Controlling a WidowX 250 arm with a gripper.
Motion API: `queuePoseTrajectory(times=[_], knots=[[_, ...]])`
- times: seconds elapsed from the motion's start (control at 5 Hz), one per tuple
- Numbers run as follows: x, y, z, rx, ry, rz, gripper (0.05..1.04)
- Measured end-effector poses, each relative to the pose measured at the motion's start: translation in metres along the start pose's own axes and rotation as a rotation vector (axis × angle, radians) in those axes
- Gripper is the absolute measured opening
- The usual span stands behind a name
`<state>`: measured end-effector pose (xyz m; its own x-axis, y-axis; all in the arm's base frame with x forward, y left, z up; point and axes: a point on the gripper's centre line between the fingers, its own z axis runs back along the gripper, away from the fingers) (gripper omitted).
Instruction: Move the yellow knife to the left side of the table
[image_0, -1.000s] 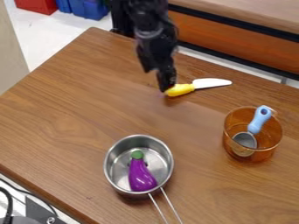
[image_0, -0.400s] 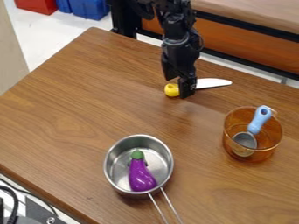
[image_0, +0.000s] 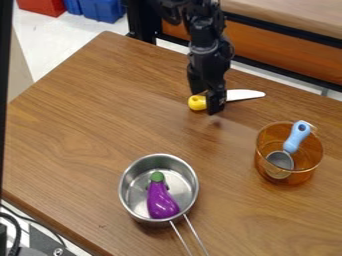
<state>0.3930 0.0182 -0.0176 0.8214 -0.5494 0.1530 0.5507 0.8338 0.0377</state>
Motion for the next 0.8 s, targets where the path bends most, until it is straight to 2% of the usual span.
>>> queuePoseTrajectory(times=[0.2,0.4,0.6,0.8], knots=[[0.0012,-0.0018,-0.0004,0.001,-0.001,0.014,0.963],[0.0014,0.0006,-0.001,0.03,0.004,0.029,0.704],[-0.0009,0.0018,-0.0052,0.038,0.013,0.042,0.466],[-0.0065,-0.0006,-0.0047,0.003,0.036,0.064,0.459]])
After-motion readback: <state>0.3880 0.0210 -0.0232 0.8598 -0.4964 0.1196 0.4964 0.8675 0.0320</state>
